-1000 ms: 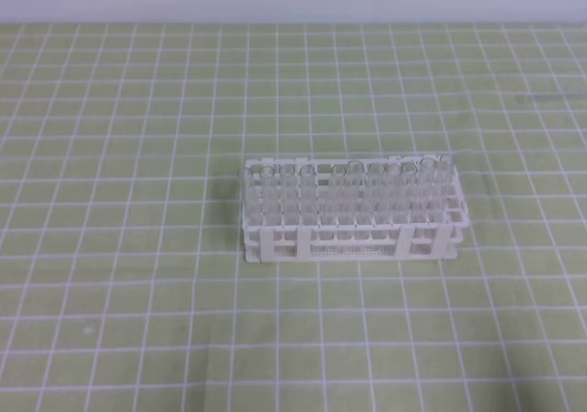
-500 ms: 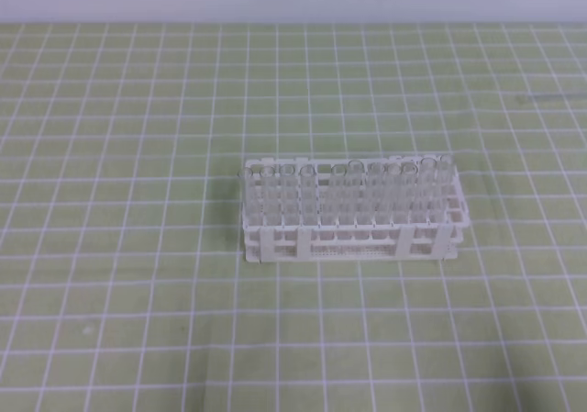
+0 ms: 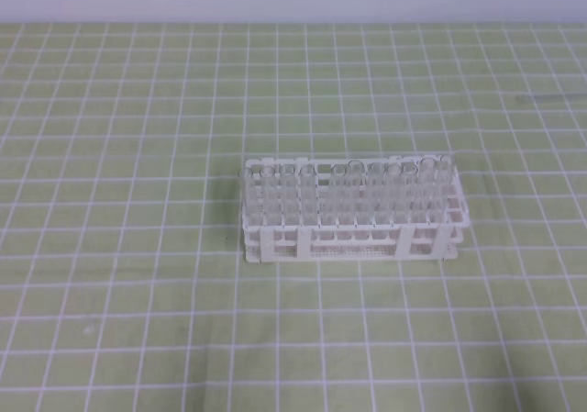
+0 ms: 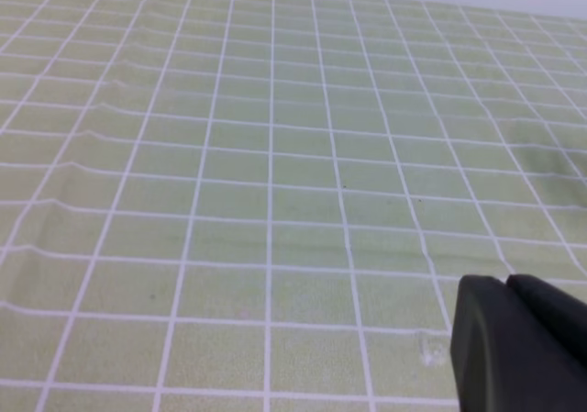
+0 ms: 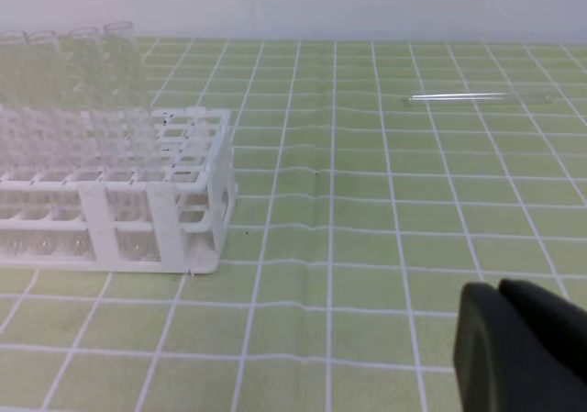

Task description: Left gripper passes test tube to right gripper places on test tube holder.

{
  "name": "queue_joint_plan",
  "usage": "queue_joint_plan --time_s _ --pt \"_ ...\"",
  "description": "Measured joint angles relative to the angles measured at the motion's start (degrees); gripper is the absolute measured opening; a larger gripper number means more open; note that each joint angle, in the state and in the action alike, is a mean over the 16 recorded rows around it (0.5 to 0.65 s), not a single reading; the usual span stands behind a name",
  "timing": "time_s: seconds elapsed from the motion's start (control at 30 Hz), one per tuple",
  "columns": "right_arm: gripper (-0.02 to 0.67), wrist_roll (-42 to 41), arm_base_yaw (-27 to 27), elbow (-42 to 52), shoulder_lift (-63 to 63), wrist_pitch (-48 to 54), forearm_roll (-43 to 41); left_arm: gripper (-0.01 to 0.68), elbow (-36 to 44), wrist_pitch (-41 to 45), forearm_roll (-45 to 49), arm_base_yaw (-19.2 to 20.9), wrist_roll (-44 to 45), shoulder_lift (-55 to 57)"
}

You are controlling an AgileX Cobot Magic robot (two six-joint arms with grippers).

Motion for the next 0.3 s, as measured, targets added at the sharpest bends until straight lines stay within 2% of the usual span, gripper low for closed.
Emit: queue_joint_plan --time_s 0.3 --pt "-0.016 -0.05 0.0 0.0 0.0 0.0 0.0 -0.003 0.0 0.0 0.0 0.0 0.0 0.0"
